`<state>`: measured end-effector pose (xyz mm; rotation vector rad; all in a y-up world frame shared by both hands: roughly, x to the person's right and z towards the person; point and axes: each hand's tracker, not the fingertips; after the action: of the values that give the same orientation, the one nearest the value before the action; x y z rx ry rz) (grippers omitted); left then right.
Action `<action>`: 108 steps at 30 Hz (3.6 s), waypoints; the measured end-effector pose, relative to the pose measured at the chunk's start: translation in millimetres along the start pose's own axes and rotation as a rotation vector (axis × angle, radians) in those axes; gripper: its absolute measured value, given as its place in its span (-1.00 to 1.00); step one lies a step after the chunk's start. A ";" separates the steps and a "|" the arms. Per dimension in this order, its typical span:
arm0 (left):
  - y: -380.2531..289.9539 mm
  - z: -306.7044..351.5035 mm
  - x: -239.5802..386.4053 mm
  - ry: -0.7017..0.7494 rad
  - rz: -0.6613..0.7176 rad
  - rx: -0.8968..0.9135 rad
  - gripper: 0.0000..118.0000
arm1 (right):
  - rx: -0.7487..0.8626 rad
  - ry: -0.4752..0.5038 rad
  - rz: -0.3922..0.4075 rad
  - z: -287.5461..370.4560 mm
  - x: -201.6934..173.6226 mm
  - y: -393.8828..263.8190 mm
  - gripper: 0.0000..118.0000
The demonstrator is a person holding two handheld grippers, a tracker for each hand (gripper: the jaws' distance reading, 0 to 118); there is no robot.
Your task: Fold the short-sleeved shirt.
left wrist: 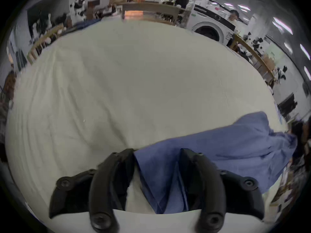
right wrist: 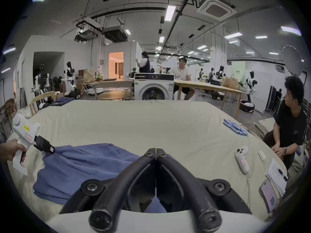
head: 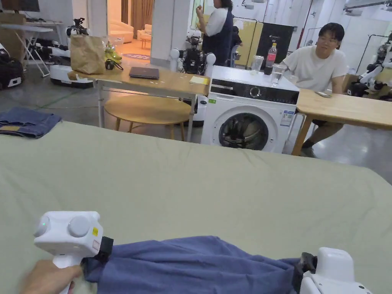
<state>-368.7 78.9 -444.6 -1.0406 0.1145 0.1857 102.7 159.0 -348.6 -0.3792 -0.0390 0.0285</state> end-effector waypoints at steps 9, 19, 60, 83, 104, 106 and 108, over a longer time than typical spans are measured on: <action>-12.8 26.4 2.5 -0.080 -0.040 0.075 -1.00 | -0.065 -0.031 -0.027 -12.8 36.6 9.2 -1.00; -30.8 75.4 0.9 -0.138 0.002 0.164 -1.00 | -0.319 0.069 0.001 -77.0 36.4 39.7 0.08; 113.7 327.7 -16.7 -0.102 -0.076 0.660 -1.00 | 0.125 0.127 0.074 2.1 7.3 241.7 -0.84; 131.2 276.7 -15.4 -0.071 -0.089 0.626 -1.00 | 0.166 0.065 0.110 -47.6 -14.8 253.9 -0.84; -196.0 151.6 -54.6 -0.132 0.031 0.317 -1.00 | -0.207 0.077 0.140 45.1 16.6 -57.8 -0.84; -207.8 140.9 -57.9 -0.127 0.041 0.290 -1.00 | -0.240 0.081 0.105 43.0 19.3 -71.3 -0.83; -213.5 134.1 -61.6 -0.130 0.052 0.270 -1.00 | -0.261 0.074 0.098 41.1 21.8 -80.0 -0.80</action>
<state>-384.0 83.8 -185.6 -0.7552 0.0474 0.2766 124.3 100.7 -280.1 -0.6423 0.0491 0.1066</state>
